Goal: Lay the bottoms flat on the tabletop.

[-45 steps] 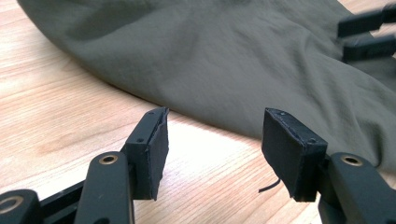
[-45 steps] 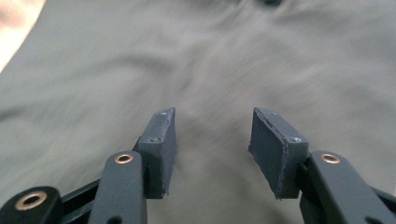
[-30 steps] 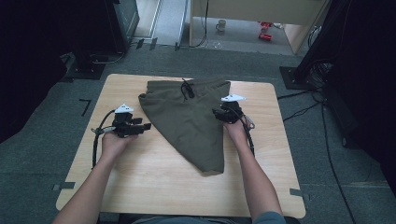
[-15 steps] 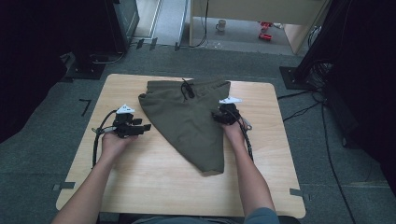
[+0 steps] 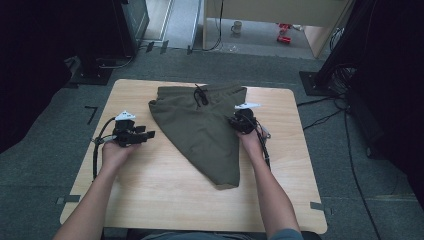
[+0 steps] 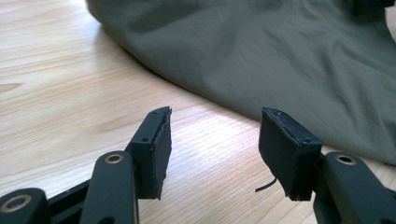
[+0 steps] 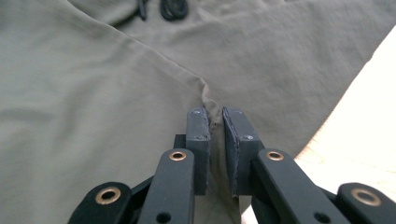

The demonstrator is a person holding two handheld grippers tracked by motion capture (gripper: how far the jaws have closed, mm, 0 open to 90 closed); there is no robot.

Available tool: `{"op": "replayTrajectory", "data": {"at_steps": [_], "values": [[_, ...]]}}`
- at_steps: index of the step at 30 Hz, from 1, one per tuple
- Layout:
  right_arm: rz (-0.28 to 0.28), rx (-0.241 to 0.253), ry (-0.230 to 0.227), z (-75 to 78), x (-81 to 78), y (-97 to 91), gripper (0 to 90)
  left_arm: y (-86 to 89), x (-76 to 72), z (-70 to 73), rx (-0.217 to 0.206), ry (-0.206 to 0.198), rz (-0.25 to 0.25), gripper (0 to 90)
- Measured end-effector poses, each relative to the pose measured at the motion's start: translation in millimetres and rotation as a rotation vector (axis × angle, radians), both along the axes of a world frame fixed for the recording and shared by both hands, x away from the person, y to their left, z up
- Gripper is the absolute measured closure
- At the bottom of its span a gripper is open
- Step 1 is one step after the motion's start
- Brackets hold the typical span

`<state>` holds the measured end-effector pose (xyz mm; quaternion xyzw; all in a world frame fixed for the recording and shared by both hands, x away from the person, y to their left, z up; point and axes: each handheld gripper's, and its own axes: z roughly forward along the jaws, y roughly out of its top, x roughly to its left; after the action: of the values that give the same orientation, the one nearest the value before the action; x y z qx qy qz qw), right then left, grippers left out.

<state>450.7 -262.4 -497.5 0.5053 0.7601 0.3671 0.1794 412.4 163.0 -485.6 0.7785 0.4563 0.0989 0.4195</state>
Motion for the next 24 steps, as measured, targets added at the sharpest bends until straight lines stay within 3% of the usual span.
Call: {"op": "replayTrajectory", "data": {"at_steps": [4, 6, 12, 18, 24], "values": [[0.023, 0.032, 0.009, 11.9, -7.1, 5.8, 82.6, 6.7, -0.7, 2.9, -0.014, -0.001, 0.020, 44.2], [0.056, 0.019, 0.005, 17.2, -11.9, 12.5, 82.8, 12.0, -1.7, 6.4, 0.008, -0.019, 0.031, 44.5], [0.123, 0.005, 0.005, 25.6, -27.2, 32.1, 83.2, 26.9, -7.0, 9.6, -0.044, -0.004, 0.060, 47.5], [0.196, 0.011, 0.002, 35.5, -43.2, 55.8, 83.3, 22.8, -17.0, 9.9, -0.017, -0.002, 0.037, 47.6], [0.267, 0.000, 0.007, 39.4, -56.3, 81.6, 83.3, 20.5, -29.0, 12.9, -0.020, -0.014, 0.018, 46.8]]}}
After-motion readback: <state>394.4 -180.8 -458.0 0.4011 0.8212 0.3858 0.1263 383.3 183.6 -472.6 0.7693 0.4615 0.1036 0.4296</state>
